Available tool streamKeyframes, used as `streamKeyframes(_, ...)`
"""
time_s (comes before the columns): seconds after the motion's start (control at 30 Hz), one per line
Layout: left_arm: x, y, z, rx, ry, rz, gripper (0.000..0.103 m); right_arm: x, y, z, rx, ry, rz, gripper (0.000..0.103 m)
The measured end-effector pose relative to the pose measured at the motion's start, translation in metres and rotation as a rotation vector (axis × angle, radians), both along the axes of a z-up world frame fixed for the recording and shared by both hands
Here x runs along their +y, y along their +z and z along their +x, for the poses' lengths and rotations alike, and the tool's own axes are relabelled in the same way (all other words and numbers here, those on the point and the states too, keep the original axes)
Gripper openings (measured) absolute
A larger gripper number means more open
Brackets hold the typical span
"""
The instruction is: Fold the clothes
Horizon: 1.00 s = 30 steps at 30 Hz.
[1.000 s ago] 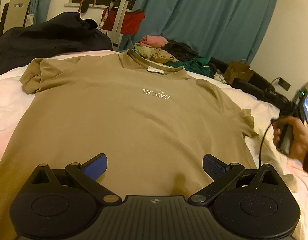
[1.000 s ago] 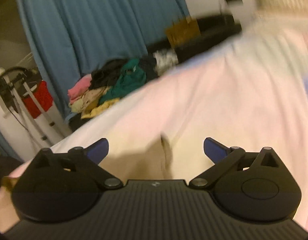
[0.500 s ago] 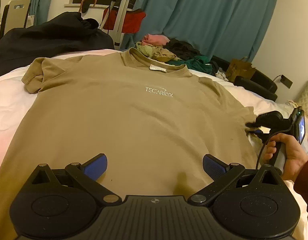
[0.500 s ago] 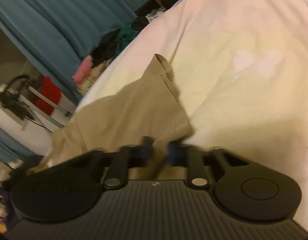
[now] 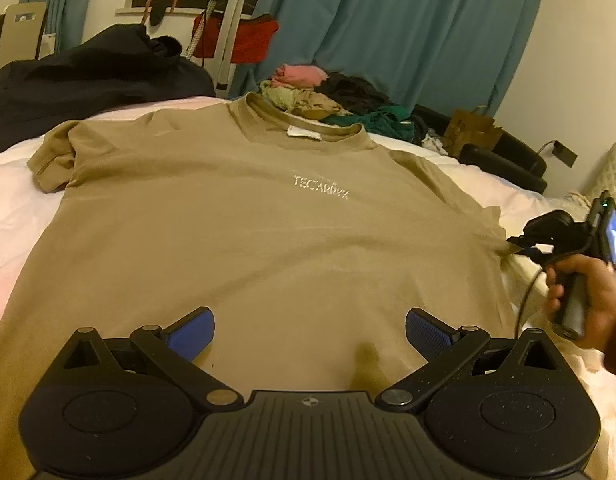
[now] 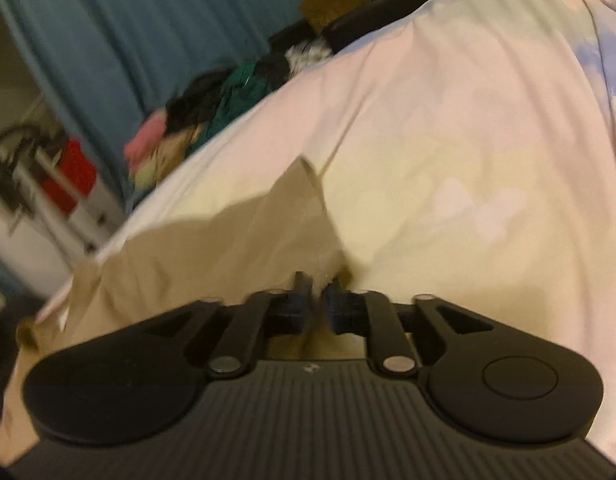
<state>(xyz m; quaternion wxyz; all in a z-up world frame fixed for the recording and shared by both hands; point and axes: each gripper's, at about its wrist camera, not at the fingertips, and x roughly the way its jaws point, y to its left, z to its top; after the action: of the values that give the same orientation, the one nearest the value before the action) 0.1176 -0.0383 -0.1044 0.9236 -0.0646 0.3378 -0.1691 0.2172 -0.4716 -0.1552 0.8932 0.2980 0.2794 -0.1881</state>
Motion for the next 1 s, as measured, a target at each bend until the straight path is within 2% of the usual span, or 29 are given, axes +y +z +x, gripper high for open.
streamKeyframes(0.03,0.0,0.002,-0.001,-0.01,-0.004,0.005,0.103,0.005,0.007,-0.013,0.009,0.031,-0.029,0.077)
streamKeyframes(0.07,0.001,0.004,-0.004,-0.019,-0.009,0.01,0.103,0.013,0.016,-0.029,0.009,0.069,-0.065,0.085)
streamKeyframes(0.13,0.001,0.009,-0.009,-0.036,-0.018,0.021,0.103,0.031,0.035,-0.06,0.011,0.163,-0.135,0.084)
streamKeyframes(0.2,0.003,0.015,-0.018,-0.048,-0.034,0.034,0.103,0.051,0.052,-0.094,0.045,0.311,-0.174,0.084)
streamKeyframes(0.4,0.011,0.029,-0.047,-0.075,-0.048,0.107,0.103,0.135,0.084,-0.187,0.165,0.856,-0.301,0.083)
streamKeyframes(0.47,0.02,0.033,-0.054,-0.053,-0.038,0.101,0.103,0.154,0.079,-0.198,0.215,0.939,-0.351,0.083)
streamKeyframes(0.6,0.036,0.046,-0.077,-0.071,-0.019,0.105,0.103,0.187,0.062,-0.211,0.318,1.068,-0.459,0.082)
streamKeyframes(0.7,0.048,0.056,-0.095,-0.087,-0.006,0.108,0.103,0.212,0.05,-0.221,0.397,1.163,-0.541,0.073)
streamKeyframes(0.8,0.057,0.065,-0.111,-0.115,0.01,0.127,0.103,0.237,0.038,-0.231,0.476,1.257,-0.624,0.071)
streamKeyframes(0.87,0.061,0.067,-0.116,-0.125,0.023,0.14,0.103,0.254,0.03,-0.237,0.53,1.319,-0.679,0.047)
streamKeyframes(0.9,0.063,0.068,-0.118,-0.124,0.028,0.14,0.103,0.262,0.026,-0.241,0.557,1.349,-0.707,0.025)
streamKeyframes(0.93,0.064,0.068,-0.117,-0.119,0.03,0.139,0.103,0.271,0.022,-0.244,0.584,1.38,-0.735,0.016)
streamKeyframes(1.0,0.066,0.069,-0.118,-0.112,0.03,0.134,0.103,0.274,0.028,-0.25,0.593,1.409,-0.776,0.007)
